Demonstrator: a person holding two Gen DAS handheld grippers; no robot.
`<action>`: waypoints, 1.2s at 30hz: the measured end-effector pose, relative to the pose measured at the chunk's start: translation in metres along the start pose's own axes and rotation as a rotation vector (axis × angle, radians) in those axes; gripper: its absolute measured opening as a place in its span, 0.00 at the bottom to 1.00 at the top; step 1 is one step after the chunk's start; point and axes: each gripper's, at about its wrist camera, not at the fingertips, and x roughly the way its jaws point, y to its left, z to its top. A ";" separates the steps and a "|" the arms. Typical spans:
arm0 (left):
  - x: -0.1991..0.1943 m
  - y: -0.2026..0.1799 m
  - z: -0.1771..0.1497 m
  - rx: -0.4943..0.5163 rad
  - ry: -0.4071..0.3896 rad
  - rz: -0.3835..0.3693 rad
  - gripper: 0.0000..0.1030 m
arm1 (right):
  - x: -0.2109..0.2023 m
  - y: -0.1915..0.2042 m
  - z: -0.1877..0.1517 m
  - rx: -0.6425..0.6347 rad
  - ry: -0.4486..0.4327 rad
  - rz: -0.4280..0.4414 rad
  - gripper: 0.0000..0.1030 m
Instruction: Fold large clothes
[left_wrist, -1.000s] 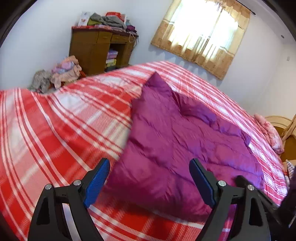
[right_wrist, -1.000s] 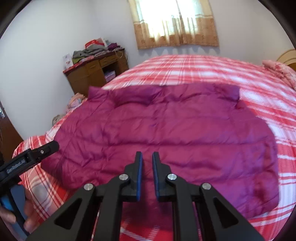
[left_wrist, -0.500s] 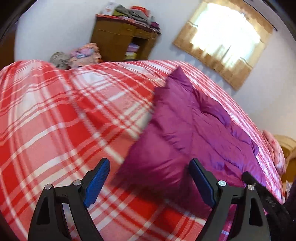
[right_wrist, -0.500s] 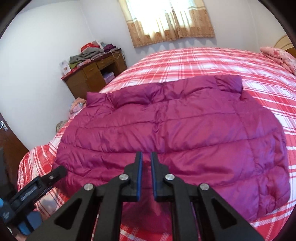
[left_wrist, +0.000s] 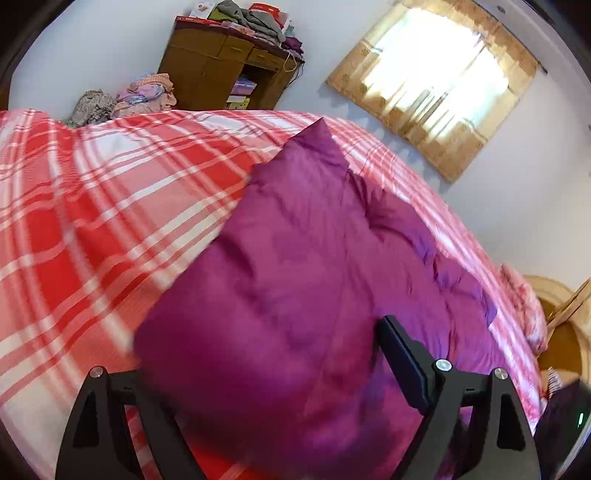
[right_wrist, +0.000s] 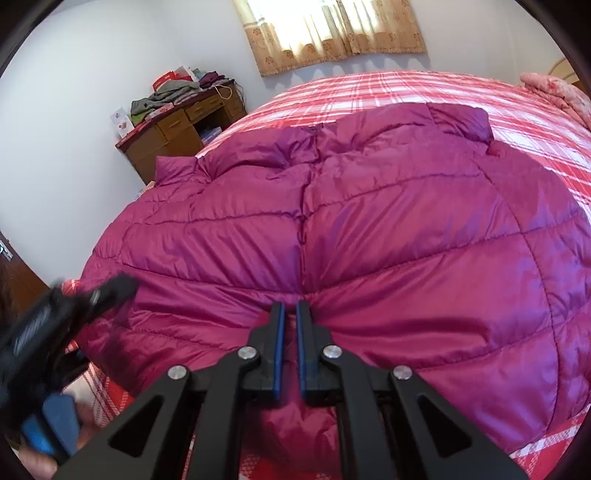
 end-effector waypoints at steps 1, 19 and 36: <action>0.005 -0.002 0.002 -0.006 -0.003 -0.016 0.85 | 0.000 0.000 0.000 0.002 0.002 0.001 0.07; -0.081 -0.074 0.015 0.449 -0.088 -0.188 0.17 | 0.006 0.027 -0.019 0.222 0.189 0.365 0.07; -0.059 -0.168 -0.084 1.057 -0.095 -0.138 0.17 | -0.134 -0.110 -0.026 0.336 -0.068 0.171 0.11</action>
